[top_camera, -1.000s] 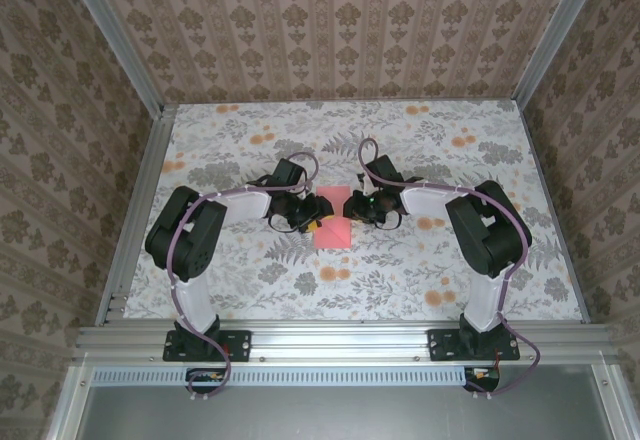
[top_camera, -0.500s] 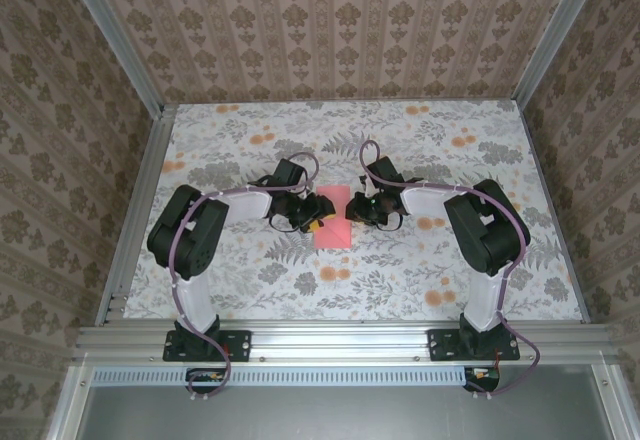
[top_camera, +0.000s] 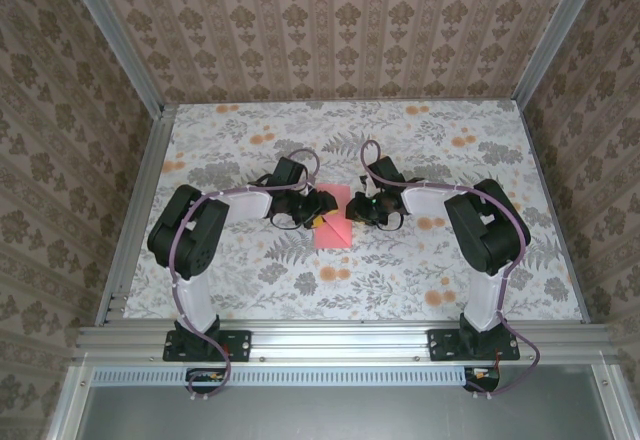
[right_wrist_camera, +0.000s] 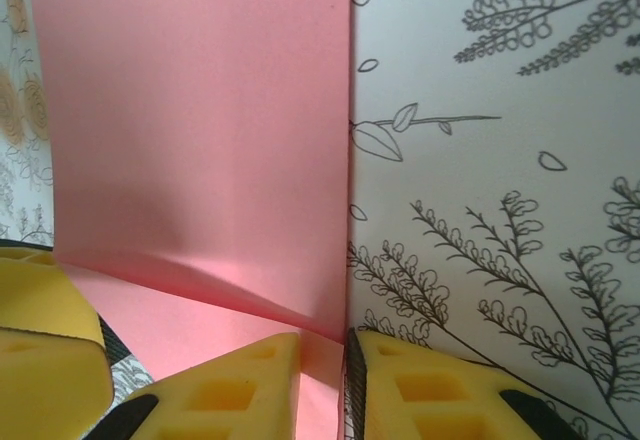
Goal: Fold a paper plane with a square sheet of paper (pick it up from the middle)
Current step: Turn over the paper at the center of the table.
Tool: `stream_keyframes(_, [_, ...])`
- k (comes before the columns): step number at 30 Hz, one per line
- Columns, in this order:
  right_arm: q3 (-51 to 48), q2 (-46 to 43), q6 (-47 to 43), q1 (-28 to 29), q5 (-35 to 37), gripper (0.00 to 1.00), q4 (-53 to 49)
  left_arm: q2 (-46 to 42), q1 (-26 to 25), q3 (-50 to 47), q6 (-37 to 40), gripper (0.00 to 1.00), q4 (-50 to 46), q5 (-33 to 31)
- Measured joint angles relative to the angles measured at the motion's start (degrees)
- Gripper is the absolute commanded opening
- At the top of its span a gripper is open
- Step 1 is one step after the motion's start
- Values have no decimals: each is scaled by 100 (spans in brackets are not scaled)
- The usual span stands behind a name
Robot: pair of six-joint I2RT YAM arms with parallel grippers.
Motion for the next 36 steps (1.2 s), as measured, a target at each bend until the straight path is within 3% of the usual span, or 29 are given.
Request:
stream_keyframes(17, [-55, -42, -31, -118, -142, 30, 81, 0, -2, -2, 236, 14, 79, 44])
stream_keyframes(26, [-293, -1091, -111, -374, 164, 61, -42, -31, -2, 15, 719, 5, -310, -72])
stream_keyframes(36, [-754, -2594, -398, -612, 1292, 86, -197, -1027, -114, 1082, 1947, 6, -2404, -970])
